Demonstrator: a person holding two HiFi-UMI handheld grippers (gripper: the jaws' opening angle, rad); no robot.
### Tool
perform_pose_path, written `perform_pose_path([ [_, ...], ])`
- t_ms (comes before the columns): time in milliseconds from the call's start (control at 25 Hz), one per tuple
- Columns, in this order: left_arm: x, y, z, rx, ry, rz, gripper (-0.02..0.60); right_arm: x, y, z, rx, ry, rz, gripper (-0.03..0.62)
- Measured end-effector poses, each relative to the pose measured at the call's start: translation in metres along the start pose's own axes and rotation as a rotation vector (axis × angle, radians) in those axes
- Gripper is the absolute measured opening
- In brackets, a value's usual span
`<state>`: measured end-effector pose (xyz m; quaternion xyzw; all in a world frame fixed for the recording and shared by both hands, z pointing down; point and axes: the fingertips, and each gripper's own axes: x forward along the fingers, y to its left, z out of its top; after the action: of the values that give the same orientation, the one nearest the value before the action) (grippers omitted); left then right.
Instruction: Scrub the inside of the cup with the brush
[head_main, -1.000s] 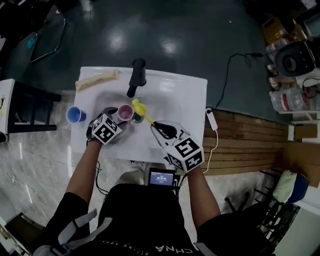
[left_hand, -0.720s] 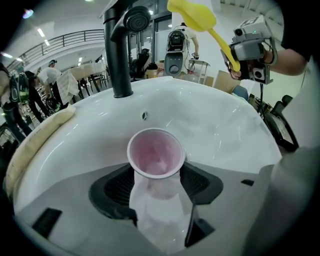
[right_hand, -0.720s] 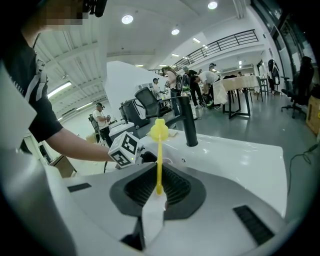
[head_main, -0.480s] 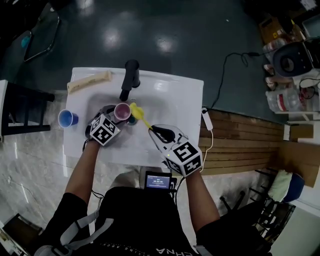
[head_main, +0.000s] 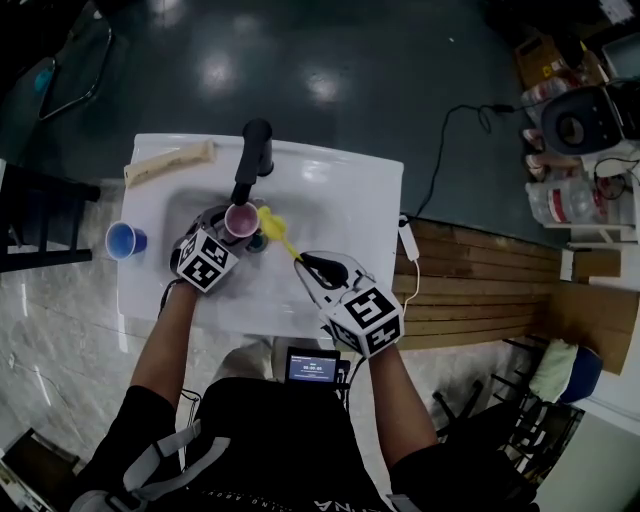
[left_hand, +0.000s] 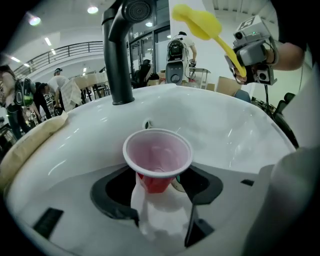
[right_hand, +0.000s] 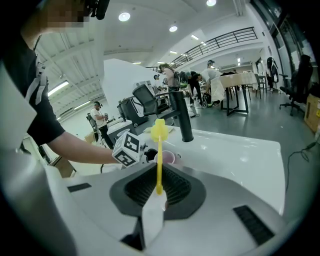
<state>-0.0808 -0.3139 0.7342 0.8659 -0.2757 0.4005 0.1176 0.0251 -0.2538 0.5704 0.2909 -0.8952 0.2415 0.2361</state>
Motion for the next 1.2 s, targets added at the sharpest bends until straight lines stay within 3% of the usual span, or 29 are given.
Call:
perform_pose_path([
  [440,-0.024,-0.004,0.021,-0.004,-0.081,-0.006,0.253,-0.009,0.001,-0.004,-0.036,0.037,-0.011,0.038],
  [680,-0.056,-0.014,0.035,0.037,-0.096,-0.007,0.248,-0.011,0.01,-0.005,-0.132,0.096,-0.02,0.038],
  [920,-0.086,-0.034,0.047,0.121,-0.065,-0.023,0.247,-0.01,0.028,0.003,-0.356,0.231,-0.037,0.038],
  [1200,-0.119,-0.048,0.047,0.189,-0.018,-0.013,0.242,-0.006,0.044,0.002,-0.708,0.448,-0.067,0.038],
])
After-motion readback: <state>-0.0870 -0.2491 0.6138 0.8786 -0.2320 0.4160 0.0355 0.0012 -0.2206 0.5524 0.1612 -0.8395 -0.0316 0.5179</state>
